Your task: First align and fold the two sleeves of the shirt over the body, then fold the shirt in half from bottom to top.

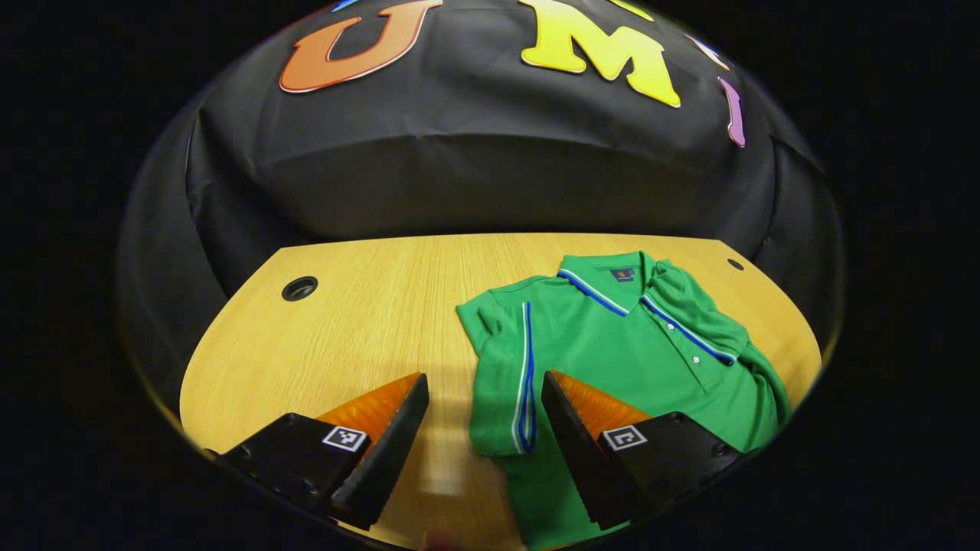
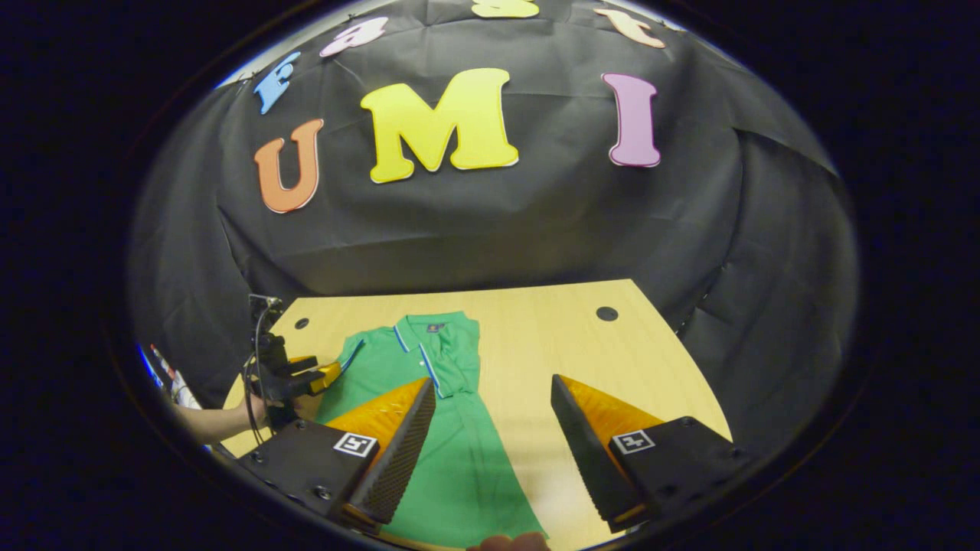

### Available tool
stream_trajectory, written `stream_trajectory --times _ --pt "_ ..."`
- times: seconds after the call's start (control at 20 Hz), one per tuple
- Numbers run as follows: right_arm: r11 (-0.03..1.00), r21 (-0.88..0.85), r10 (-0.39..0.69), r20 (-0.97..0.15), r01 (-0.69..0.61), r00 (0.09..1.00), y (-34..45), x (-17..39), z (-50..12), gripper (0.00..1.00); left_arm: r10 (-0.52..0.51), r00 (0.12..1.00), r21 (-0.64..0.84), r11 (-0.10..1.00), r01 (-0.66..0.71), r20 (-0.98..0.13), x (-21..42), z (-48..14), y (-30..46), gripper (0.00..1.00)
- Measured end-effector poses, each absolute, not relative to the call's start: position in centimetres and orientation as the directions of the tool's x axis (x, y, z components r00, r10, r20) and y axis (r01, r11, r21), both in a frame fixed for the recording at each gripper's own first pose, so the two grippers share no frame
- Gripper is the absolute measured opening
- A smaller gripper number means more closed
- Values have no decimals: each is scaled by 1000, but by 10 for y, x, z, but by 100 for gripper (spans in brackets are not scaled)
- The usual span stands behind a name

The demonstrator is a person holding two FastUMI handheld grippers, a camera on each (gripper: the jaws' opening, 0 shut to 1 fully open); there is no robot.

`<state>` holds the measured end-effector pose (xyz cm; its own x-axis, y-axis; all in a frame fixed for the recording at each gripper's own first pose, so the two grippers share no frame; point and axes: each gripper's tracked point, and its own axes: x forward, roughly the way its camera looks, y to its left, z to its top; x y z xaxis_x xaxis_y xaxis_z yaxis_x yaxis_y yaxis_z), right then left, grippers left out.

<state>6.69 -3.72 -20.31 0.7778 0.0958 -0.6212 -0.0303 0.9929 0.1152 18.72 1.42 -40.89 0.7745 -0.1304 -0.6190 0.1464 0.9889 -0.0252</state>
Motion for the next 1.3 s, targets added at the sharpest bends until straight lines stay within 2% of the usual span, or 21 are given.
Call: stream_trajectory --times 0.35,0.45,0.5,0.55,0.65,0.7,0.75,0.8,0.85,0.95,1.0,1.05,1.3 --pt "991 133 99 -627 -19 773 -40 68 -207 95 -162 728 -28 981 193 -666 181 -424 3 73" --pt "989 147 101 -634 -8 767 -41 67 -210 92 -170 718 -16 976 216 -675 180 -425 1 75" --pt "987 158 102 -637 0 764 -41 68 -212 92 -175 714 -18 975 222 -678 180 -425 -1 66" --pt "986 169 105 -640 6 761 -41 67 -214 92 -179 710 -21 974 226 -681 178 -425 -3 65" --pt "983 184 111 -643 12 758 -40 66 -216 95 -184 709 -23 973 230 -680 179 -425 -7 47" --pt "982 188 115 -645 11 756 -39 64 -217 92 -195 715 -35 972 233 -672 181 -423 -9 33" --pt "982 189 118 -648 9 753 -40 61 -218 95 -197 723 -39 973 229 -662 182 -418 -10 27" --pt "982 191 121 -647 6 752 -41 60 -218 95 -202 737 -48 973 224 -645 185 -413 -10 13" --pt "981 193 123 -649 6 751 -41 59 -219 95 -222 753 -73 971 226 -619 188 -403 -13 9" --pt "978 207 127 -653 14 747 -42 56 -222 95 -220 774 -85 974 211 -594 192 -388 -13 5" --pt "976 216 129 -655 21 744 -43 54 -222 95 -212 781 -89 976 198 -588 194 -382 -11 0" --pt "974 225 133 -658 25 741 -43 52 -225 95 -214 784 -106 977 188 -583 196 -374 -12 4" --pt "967 249 131 -657 49 742 -46 45 -222 98 -199 806 -176 977 120 -557 206 -343 -25 4"
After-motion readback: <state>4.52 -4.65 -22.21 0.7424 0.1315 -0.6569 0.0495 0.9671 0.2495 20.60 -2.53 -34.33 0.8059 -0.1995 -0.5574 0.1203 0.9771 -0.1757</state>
